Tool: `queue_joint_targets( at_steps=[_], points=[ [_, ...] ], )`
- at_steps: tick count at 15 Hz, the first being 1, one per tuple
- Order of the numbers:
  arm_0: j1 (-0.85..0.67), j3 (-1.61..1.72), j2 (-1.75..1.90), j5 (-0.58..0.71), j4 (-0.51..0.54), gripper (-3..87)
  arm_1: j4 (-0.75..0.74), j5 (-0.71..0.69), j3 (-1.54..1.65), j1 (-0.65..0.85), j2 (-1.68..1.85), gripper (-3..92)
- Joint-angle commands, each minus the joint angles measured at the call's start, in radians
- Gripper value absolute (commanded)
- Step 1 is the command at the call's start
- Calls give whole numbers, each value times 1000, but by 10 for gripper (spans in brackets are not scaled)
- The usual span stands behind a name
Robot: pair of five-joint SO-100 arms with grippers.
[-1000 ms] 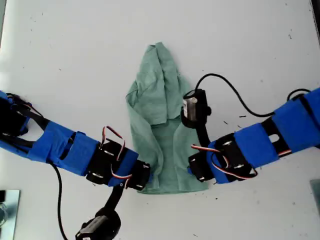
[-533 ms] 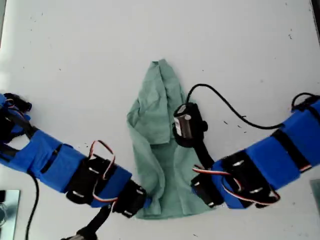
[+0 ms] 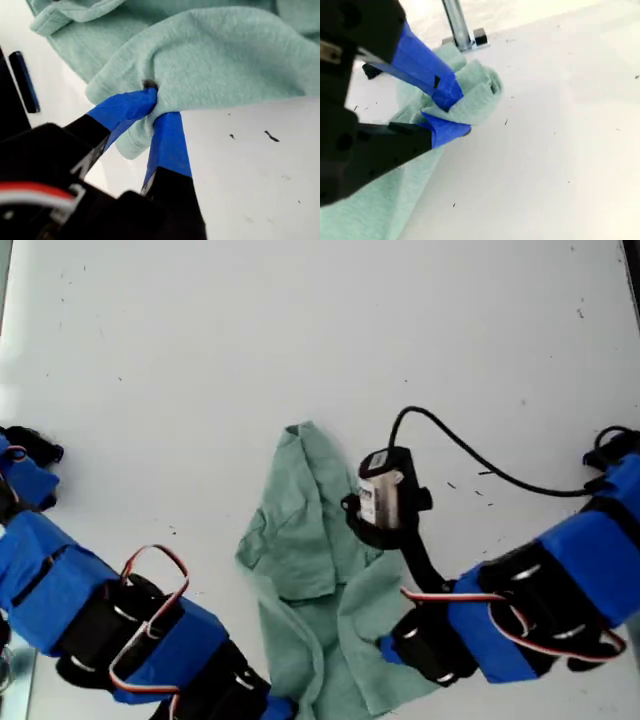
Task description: Fold t shirt
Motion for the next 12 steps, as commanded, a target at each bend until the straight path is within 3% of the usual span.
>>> queue_joint_targets(
  at_steps=[1, 4, 7, 12],
  points=[
    [11, -9, 107, 9, -23, -2, -20, -37, -49, 12, 95, 25],
    [-55, 20, 155, -3, 60, -2, -86, -147, 44, 133, 190, 25],
    [-202, 126, 225, 23, 149, -2, -146, -299, 184, 353, 252, 25],
    [-440, 356, 414, 114, 170, -2, -239, -403, 285, 561, 258, 28]
  ],
)
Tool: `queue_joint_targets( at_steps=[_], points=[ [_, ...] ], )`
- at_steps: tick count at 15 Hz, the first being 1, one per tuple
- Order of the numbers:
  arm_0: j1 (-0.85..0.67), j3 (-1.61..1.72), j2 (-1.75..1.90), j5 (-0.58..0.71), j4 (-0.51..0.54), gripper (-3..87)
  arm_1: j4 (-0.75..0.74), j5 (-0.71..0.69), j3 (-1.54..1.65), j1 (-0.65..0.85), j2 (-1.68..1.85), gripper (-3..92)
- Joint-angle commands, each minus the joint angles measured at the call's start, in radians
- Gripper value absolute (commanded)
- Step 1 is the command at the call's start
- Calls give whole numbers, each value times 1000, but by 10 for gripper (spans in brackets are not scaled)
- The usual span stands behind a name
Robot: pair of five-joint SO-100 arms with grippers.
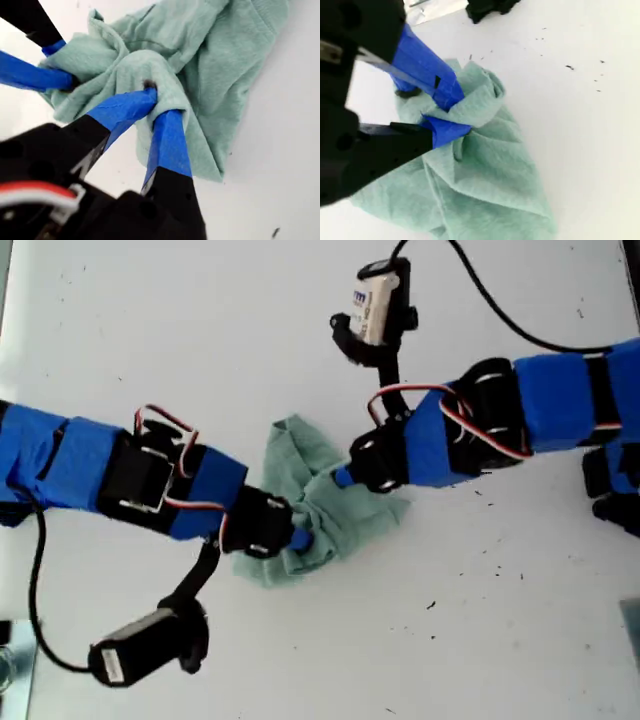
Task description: Fold t shirt
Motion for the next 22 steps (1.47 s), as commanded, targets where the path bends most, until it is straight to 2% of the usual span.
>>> queue_joint_targets(
  at_steps=[1, 2, 3, 4, 6, 8, 10, 13, 15, 16, 17, 18, 19, 20, 22],
  points=[
    [-81, 103, 219, 26, -17, 54, -35, -28, -14, 38, 87, 114],
    [-98, 229, 344, 28, -69, 206, -21, -52, -31, 52, 91, 215],
    [-129, 385, 494, 20, -130, 260, -14, -86, -31, 81, 110, 298],
    [-181, 577, 666, 17, -195, 283, -11, -160, -31, 120, 127, 427],
    [-314, 954, 1045, 21, -282, 278, -5, -242, -20, 218, 156, 431],
    [-402, 1170, 1324, 35, -258, 266, 0, -293, -11, 313, 166, 452],
    [-405, 1262, 1427, 28, -247, 261, -14, -302, 23, 408, 173, 459],
    [-391, 1341, 1528, 20, -249, 249, -5, -281, 129, 471, 241, 464],
    [-379, 1419, 1620, 5, -239, 238, 8, -261, 327, 528, 437, 432],
    [-357, 1483, 1683, -21, -235, 232, 40, -247, 454, 549, 577, 381],
    [-331, 1568, 1776, -57, -224, 220, 74, -222, 601, 560, 735, 313],
    [-304, 1652, 1888, -95, -193, 191, 94, -179, 769, 561, 923, 164],
    [-279, 1727, 2005, -124, -150, 152, 124, -126, 942, 552, 1131, 68],
    [-261, 1779, 2109, -156, -87, 106, 175, -72, 1101, 532, 1350, 25],
    [-232, 1829, 2145, -190, -40, 5, 336, 35, 1353, 479, 1753, 25]
  ],
)
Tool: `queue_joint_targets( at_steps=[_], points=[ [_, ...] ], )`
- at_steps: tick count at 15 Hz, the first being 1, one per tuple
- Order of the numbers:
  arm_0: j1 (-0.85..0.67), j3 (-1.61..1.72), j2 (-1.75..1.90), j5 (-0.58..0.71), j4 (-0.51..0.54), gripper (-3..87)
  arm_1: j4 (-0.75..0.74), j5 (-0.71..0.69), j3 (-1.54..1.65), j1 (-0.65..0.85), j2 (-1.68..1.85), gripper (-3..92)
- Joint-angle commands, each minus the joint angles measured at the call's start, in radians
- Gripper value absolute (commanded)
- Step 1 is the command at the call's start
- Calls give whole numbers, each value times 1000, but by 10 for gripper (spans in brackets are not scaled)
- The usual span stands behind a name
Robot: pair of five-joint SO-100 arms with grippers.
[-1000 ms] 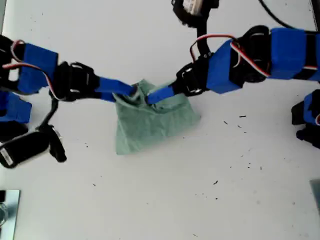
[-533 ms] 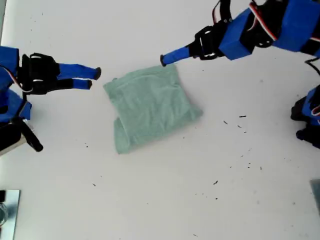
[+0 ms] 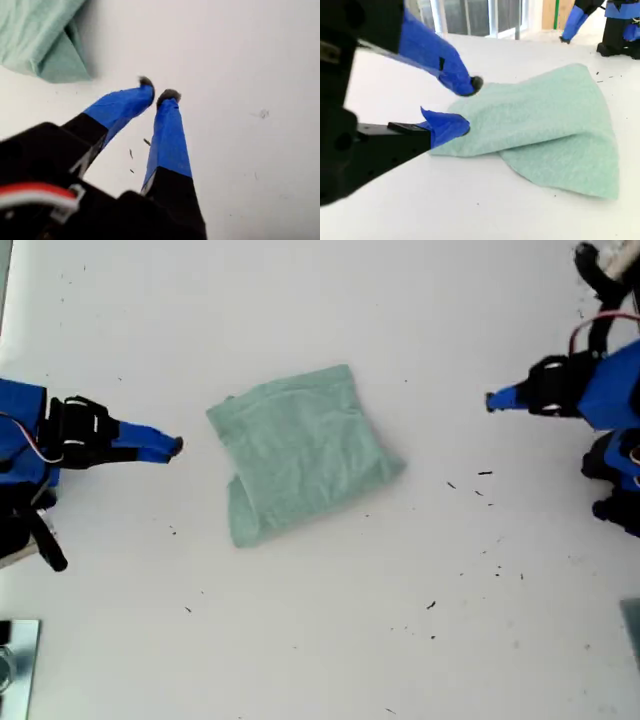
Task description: Fold t shirt
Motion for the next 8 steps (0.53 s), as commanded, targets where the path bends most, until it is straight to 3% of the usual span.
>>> queue_joint_targets(
  at_steps=[1, 3, 4, 5, 6, 7, 8],
  points=[
    [38, 35, 34, -32, 12, -1, 138, 104, 146, -63, 275, 25],
    [81, 110, 37, -32, 9, 8, 92, 172, 272, -107, 282, 56],
    [150, 124, 37, -115, 5, 20, 67, 236, 336, -97, 282, 59],
    [218, 126, 37, -255, -6, -1, 60, 158, 339, -97, 282, 63],
    [238, 123, 41, -285, -32, 53, 60, 94, 339, -101, 282, 62],
    [207, 121, 41, -250, 5, 115, 60, -20, 339, -87, 282, 62],
    [175, 117, 41, -6, 23, 156, 60, -204, 339, -81, 282, 62]
  ],
)
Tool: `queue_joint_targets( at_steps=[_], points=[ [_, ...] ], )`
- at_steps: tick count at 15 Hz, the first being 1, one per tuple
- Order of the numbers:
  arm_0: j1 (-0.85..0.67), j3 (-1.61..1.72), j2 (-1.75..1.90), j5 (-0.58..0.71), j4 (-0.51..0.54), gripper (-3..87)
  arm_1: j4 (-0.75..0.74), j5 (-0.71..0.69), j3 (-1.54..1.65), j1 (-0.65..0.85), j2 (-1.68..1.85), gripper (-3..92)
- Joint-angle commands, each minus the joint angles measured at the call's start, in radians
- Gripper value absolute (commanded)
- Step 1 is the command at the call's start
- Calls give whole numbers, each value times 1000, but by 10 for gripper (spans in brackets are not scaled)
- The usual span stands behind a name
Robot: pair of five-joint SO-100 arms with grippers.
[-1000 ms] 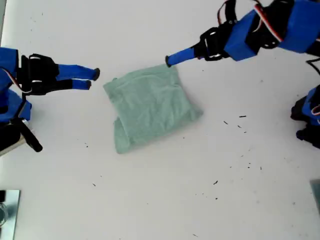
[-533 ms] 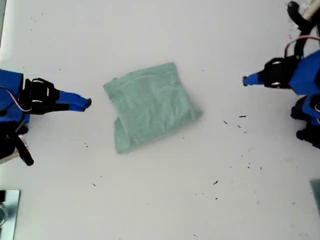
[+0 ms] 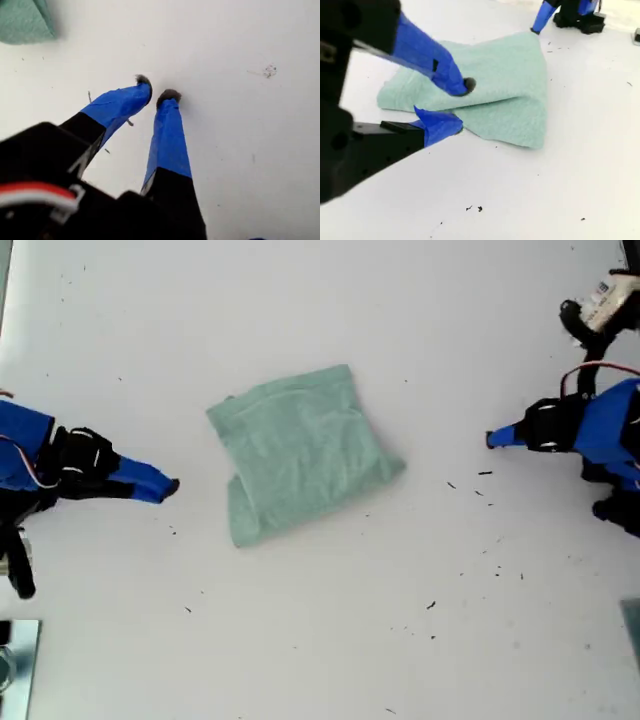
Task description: Fold t shirt
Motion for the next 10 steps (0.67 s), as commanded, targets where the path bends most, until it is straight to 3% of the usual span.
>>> queue_joint_targets(
  at_steps=[1, 10],
  points=[
    [-37, 5, 9, 420, 6, 175, -26, -249, 41, 8, 11, 61],
    [-38, 5, 9, 396, 8, 168, -26, -259, 41, 8, 11, 60]
  ],
)
